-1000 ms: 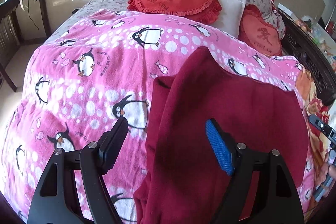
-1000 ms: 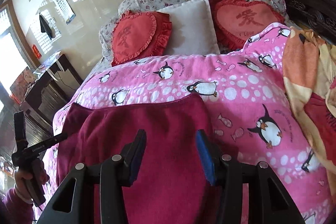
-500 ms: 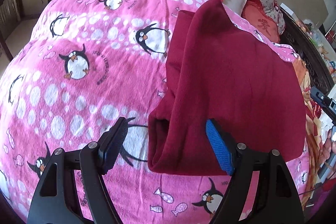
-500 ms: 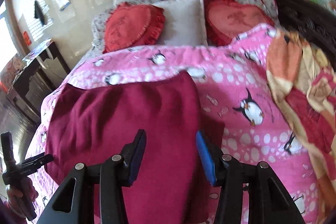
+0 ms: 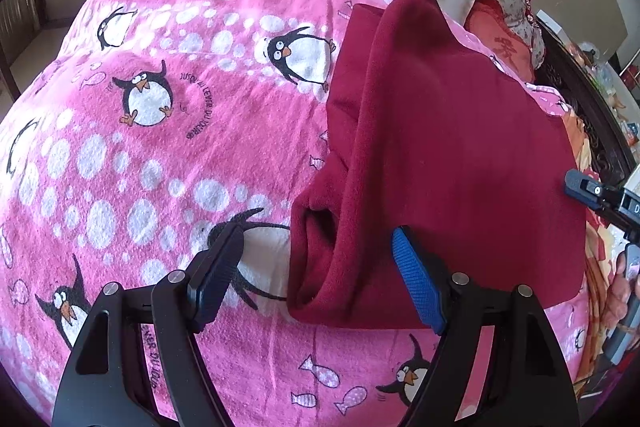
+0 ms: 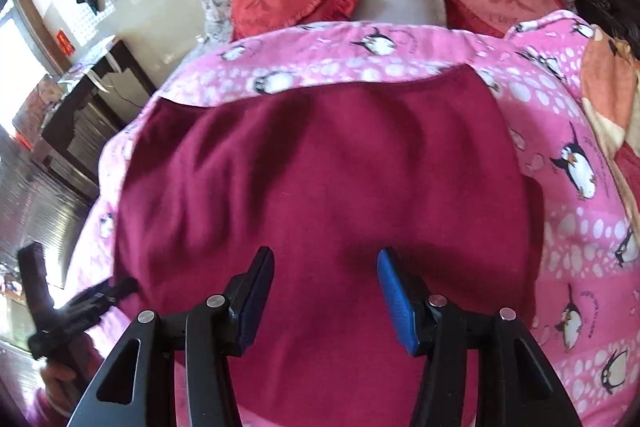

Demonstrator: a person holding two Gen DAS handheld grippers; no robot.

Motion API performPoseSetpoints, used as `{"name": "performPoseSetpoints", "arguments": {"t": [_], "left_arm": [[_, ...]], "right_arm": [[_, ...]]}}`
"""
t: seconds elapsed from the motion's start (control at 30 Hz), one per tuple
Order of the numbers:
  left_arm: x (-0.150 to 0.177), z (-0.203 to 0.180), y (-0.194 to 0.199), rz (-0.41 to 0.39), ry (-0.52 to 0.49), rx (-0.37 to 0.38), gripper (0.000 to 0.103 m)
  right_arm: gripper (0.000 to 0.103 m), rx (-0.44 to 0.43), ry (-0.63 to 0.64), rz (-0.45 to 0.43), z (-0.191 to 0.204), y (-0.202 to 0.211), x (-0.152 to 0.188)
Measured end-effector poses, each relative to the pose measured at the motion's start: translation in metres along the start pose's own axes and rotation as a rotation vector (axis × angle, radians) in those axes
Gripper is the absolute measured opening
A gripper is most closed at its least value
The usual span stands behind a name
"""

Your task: Fold small clothes

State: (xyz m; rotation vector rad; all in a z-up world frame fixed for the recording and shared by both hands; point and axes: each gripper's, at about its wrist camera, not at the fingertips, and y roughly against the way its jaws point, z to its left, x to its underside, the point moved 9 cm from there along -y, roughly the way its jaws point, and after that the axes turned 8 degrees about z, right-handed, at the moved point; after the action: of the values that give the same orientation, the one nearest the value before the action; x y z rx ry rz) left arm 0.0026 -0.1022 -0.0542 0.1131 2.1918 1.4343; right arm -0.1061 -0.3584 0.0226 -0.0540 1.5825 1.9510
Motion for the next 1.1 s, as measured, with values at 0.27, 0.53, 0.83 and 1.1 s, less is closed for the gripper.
{"name": "performPoseSetpoints", "arguments": {"t": [0.27, 0.53, 0.83, 1.1], "left_arm": [[-0.003, -0.001, -0.003, 0.004, 0.000, -0.003, 0.078], [-0.003, 0.000, -0.005, -0.003, 0.005, 0.004, 0.078], [-0.003, 0.001, -0.008, -0.025, 0.012, 0.024, 0.081], [-0.001, -0.001, -0.007, -0.066, -0.002, 0.031, 0.083]], "right_arm": [[0.051, -0.052, 0.163, -0.010, 0.078, -0.019, -0.020], [0.049, -0.037, 0.253, 0.015, 0.131, -0.070, -0.039], [0.049, -0.029, 0.184, 0.085, 0.140, -0.123, -0.059], [0.053, -0.081, 0.167, 0.031, 0.167, -0.093, -0.078]]}}
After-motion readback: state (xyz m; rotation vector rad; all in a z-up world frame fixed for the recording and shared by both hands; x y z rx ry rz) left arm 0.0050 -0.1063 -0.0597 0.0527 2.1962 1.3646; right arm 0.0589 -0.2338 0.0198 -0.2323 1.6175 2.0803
